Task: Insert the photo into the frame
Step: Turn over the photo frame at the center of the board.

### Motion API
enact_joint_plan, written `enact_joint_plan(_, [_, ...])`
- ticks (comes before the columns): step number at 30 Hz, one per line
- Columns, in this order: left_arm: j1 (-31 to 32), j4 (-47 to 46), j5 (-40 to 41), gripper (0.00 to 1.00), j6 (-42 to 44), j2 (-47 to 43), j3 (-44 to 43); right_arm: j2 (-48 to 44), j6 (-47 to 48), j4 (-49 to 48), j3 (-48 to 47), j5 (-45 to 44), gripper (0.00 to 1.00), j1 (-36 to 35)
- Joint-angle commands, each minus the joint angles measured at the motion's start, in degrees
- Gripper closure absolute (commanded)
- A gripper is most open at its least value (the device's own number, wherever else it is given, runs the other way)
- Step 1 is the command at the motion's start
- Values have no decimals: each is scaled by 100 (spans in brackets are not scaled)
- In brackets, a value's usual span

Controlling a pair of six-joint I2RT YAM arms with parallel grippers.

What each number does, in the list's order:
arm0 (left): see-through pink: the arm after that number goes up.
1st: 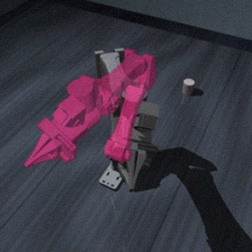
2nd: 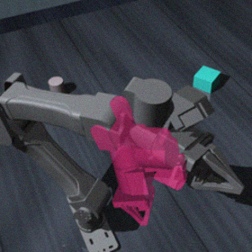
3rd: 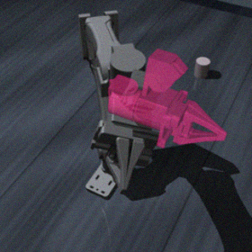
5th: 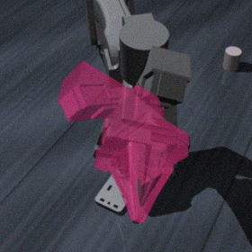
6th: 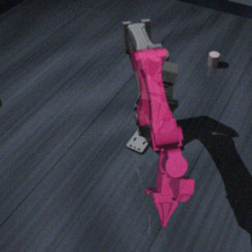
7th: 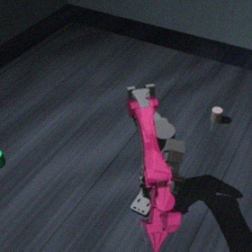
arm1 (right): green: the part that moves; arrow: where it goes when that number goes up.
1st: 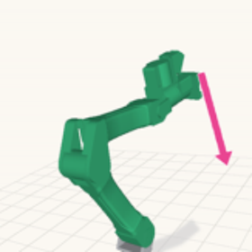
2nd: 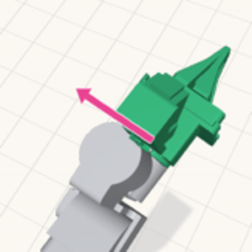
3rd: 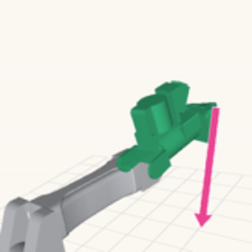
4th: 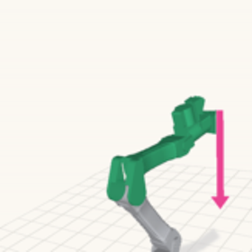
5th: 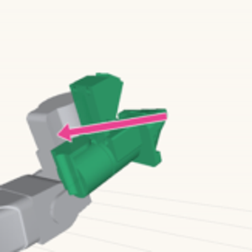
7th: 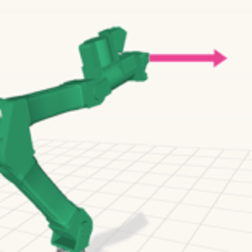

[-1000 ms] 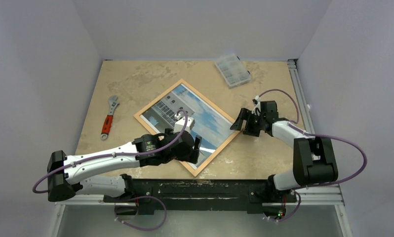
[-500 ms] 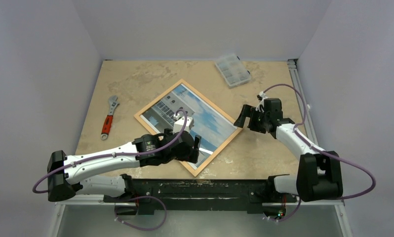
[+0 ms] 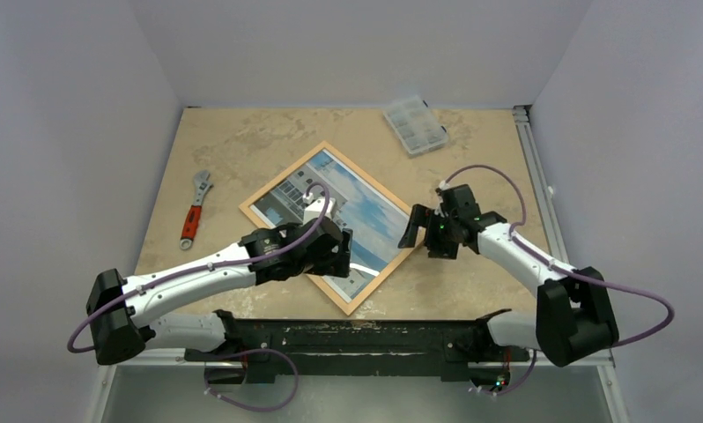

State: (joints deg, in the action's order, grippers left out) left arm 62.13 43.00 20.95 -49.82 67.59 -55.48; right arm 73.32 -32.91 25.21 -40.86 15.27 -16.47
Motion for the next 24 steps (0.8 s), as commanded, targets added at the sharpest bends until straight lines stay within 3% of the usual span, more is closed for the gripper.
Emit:
enact_joint_plan(1, [-290, -227, -469, 0, 288, 111, 12, 104, -716, -73, 135, -426, 10, -713])
enact_joint_plan(3, [-359, -216, -542, 0, 439, 116, -25, 295, -814, -118, 94, -737, 16, -993])
enact_joint_plan(7, [-416, -61, -550, 0, 594, 36, -55, 805, -869, -70, -176, -1426, 19, -1404])
enact_joint_plan(17, [-447, -33, -531, 0, 534, -303, 184, 1767, -565, 169, -895, -2287, 35, -1482])
enact_joint_plan(21, [-447, -38, -531, 0, 502, -375, 257, 2063, -317, 470, -1163, -2739, 48, -1476])
enact_joint_plan(24, [-447, 7, -535, 1, 467, -420, 306, 2276, -120, 644, -1385, -3023, 67, -1460])
